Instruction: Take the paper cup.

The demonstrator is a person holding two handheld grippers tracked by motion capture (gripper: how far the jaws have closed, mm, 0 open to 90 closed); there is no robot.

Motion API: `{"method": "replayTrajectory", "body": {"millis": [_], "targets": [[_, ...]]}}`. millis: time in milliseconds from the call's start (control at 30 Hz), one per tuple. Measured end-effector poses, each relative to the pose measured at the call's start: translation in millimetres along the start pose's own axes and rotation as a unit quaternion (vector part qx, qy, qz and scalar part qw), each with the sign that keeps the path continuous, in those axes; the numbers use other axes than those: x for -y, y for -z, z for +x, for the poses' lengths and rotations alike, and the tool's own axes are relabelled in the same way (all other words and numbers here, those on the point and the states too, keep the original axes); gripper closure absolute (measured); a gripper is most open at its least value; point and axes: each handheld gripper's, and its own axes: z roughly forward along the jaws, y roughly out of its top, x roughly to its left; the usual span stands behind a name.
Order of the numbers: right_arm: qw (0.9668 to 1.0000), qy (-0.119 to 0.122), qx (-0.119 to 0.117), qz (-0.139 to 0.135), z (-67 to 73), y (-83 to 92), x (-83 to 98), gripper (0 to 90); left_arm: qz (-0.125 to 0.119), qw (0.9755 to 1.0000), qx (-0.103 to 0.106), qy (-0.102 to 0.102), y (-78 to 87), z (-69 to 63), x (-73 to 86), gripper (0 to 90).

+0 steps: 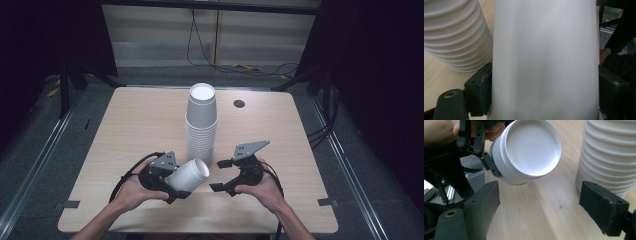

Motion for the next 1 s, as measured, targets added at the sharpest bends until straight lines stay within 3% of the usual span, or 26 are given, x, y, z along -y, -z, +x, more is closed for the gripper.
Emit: {"method": "replayTrajectory", "body": {"millis": [100, 200, 333, 533, 633, 767, 1000], "targets": [[0.9998, 0.009, 0.000, 0.016, -0.6, -1.8, -1.1, 16.4, 0.005, 1.0000, 0.000, 0.007, -0.6, -0.1, -0.7, 16.6], [0.9992, 0.017, 0.000, 0.035, -1.2, -4.3, -2.1, 16.4, 0.027, 0.9996, -0.010, -0.007, -2.5, -2.6, -4.5, 16.6], [0.9984, 0.028, -0.003, 0.049, 1.7, -5.4, -5.4, 16.5, 0.031, 0.9991, -0.017, -0.024, -2.7, -9.0, -11.2, 16.6], [0.9957, 0.046, -0.004, 0.081, 3.5, -9.7, -7.4, 16.9, 0.055, 0.9979, -0.023, -0.024, -11.6, -8.7, -6.6, 16.5], [0.9925, 0.057, -0.004, 0.108, 5.1, -15.4, -6.4, 17.0, 0.064, 0.9974, -0.027, -0.022, -14.2, -7.8, -4.4, 16.4], [0.9870, 0.071, 0.005, 0.144, 6.8, -23.1, -5.0, 17.0, 0.075, 0.9961, -0.029, -0.036, -15.5, -8.8, -3.9, 16.4], [0.9806, 0.090, 0.006, 0.174, 7.7, -33.2, -4.9, 17.0, 0.093, 0.9940, -0.026, -0.050, -23.1, -14.8, -3.8, 16.4]]}}
